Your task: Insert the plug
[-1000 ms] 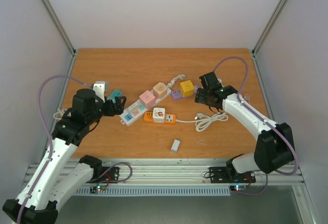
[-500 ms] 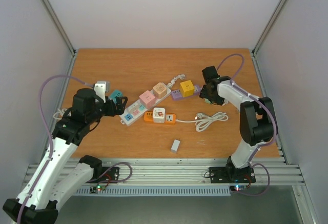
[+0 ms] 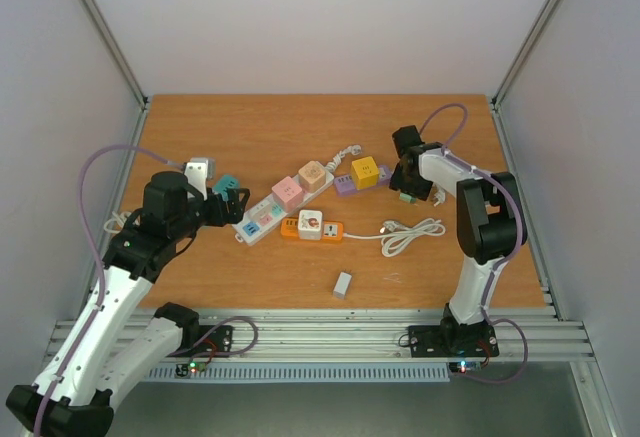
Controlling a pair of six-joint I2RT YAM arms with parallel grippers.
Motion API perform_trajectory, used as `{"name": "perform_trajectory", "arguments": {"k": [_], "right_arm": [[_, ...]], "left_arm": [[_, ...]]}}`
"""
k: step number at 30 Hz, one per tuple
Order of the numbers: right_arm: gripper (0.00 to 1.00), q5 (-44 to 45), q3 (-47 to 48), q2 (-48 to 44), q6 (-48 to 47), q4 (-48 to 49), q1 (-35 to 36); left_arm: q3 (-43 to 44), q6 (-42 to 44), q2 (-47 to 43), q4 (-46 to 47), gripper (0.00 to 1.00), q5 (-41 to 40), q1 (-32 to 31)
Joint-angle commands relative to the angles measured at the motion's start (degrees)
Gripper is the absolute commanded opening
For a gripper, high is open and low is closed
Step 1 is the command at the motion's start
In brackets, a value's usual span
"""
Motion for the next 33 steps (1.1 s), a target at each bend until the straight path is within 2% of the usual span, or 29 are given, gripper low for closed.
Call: {"name": "perform_trajectory", "arguments": {"k": [1,13,16,21,27,33], "right_arm": [[0.57,0.6,1.1,0.4,-0.3,0.3,-0.3],[0.55,-0.9,1.6,2.2,-0.8,-0.3,-0.3],[0.49,-0.4,0.7,0.8,-0.4,0.3,-0.3],[0.45,-1.8,-3.0,-7.0,-0.2,3.0,-0.3],[0.45,-9.6,-5.0,-18.8,2.6,3.0,0.5],[0.45,-13.2,-5.4,-26.3,8.9,3.2,8.4]], "left_arm": [[-0.8,1.2,0.2,2.9,0.99,-0.3,0.1],[-0.8,1.2,0.2,2.7,0.99,-0.3,0.1],[-0.8,1.0,0.4,2.8,0.99,-0.4,0.1],[-0.4,0.6,1.1,3.1,0.99,1.9,0.1],[0.3,-1.7,3.0,4.3,0.99,7.2,0.1],[-1.1,-8.6,5.5,11.4,0.99,15.8,-0.3]]}}
